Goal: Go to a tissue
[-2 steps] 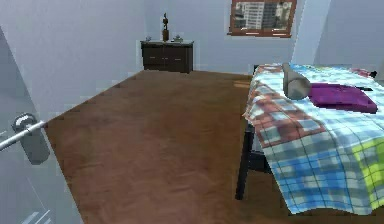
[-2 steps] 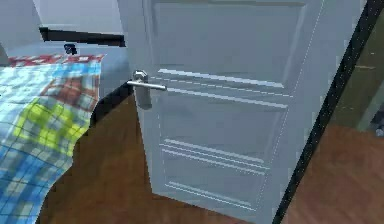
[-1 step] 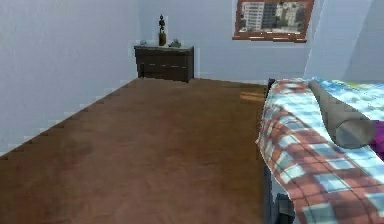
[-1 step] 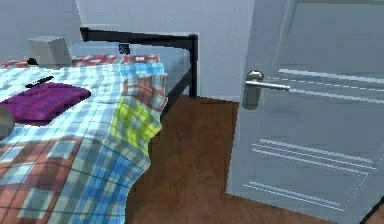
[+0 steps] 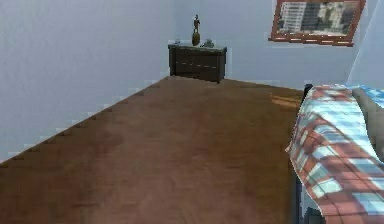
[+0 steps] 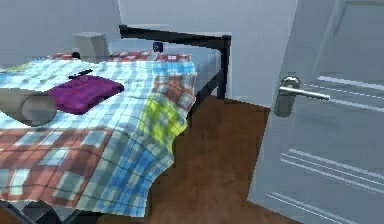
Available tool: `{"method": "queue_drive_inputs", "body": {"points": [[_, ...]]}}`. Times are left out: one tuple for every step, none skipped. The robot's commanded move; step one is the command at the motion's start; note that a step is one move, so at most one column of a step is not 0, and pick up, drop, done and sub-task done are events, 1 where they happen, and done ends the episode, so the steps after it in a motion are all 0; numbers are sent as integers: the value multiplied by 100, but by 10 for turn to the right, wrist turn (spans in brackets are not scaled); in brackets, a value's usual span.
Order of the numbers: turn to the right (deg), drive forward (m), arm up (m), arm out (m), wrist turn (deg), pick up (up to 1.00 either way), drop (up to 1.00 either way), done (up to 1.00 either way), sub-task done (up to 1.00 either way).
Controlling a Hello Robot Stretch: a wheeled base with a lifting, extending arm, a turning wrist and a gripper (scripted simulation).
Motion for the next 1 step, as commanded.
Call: {"method": "queue_drive_inputs", "body": {"points": [[0,80,0,0,0,0,0,0,0]]}}
